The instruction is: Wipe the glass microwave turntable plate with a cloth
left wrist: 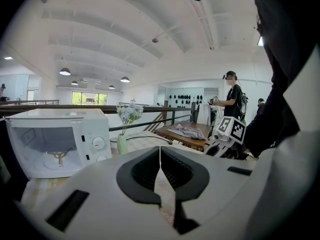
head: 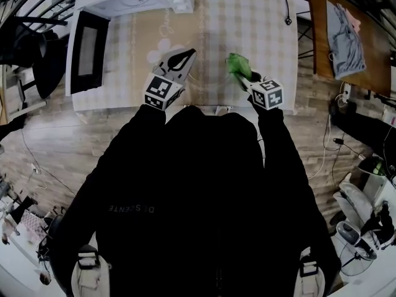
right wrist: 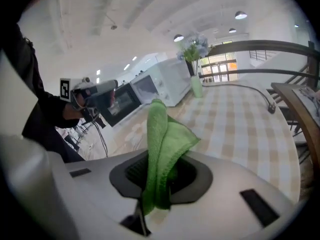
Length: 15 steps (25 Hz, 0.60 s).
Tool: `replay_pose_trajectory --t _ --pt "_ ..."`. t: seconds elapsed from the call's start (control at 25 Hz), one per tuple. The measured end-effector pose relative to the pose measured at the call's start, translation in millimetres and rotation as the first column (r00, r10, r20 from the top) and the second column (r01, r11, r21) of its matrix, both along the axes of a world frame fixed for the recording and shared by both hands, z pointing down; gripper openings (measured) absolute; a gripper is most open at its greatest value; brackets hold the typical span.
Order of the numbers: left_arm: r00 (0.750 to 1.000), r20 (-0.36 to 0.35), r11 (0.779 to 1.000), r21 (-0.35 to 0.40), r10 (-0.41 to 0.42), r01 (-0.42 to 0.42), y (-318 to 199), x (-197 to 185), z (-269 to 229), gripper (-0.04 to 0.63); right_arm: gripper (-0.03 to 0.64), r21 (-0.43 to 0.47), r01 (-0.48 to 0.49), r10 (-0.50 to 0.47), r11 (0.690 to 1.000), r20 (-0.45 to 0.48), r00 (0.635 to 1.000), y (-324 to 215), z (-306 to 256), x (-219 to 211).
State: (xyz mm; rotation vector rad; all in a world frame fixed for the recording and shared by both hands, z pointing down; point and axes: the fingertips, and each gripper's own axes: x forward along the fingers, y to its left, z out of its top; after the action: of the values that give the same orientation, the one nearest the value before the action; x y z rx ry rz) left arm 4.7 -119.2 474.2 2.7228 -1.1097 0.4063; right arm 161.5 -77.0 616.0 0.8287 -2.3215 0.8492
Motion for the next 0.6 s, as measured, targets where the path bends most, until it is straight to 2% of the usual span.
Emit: replay_pose_trajectory --t 0.2,0.32,0.44,0.6 --pt "1.000 -0.016 1.000 0.011 0.026 -0.026 3.5 3.7 -17.6 0.021 0.084 0.122 -0.015 -0.008 0.992 0.182 0.983 -21.0 -70.5 -26.3" --pt "0.997 -0.072 1.000 -0.001 0.003 -0.004 0.6 2.2 -32.5 0.021 0.084 0.189 -0.010 -0.039 0.982 0.251 0.967 -34.3 -110.6 -40.0" --pt "0.994 -0.105 1.000 0.021 -0.010 0.012 -1.7 2.1 -53.1 0.021 0.086 0.271 -0.007 -0.069 0.963 0.269 0.961 -44.4 -150.4 -48.6" --pt "0.992 -0.123 0.995 0.095 -0.008 0.020 -6.4 2.7 -91.7 0.021 0.086 0.420 0.001 -0.124 0.908 0.267 0.956 -57.0 -212.3 -57.5"
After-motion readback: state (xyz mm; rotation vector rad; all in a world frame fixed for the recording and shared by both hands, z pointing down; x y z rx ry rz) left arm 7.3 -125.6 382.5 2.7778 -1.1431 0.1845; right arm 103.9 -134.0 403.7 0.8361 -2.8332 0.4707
